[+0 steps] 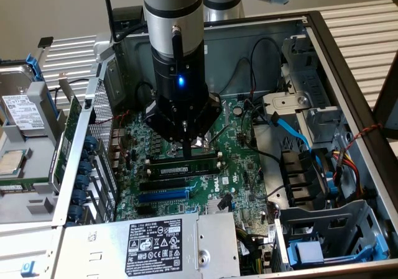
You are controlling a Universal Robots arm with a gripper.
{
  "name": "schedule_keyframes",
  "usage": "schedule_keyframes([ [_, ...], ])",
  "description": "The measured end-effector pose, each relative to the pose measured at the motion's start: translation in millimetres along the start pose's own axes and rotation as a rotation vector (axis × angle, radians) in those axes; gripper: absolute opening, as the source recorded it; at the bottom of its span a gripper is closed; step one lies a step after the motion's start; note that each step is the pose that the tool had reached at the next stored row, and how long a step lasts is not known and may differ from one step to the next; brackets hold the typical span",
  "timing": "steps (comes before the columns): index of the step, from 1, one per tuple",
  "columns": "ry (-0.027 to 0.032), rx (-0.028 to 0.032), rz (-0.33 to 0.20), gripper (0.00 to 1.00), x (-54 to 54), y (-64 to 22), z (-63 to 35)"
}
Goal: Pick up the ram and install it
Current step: 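Press down the ram until it locks into place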
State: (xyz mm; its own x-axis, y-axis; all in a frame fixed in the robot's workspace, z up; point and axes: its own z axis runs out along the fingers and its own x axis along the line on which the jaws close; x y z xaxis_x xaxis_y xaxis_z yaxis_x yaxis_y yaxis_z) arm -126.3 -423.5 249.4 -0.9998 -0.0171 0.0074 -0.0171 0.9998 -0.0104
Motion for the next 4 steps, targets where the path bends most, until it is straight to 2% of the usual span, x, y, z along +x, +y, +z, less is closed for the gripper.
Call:
schedule_keyframes([
  [4,0.0000,0.0000,0.000,0.11,0.0,0.0,0.0],
])
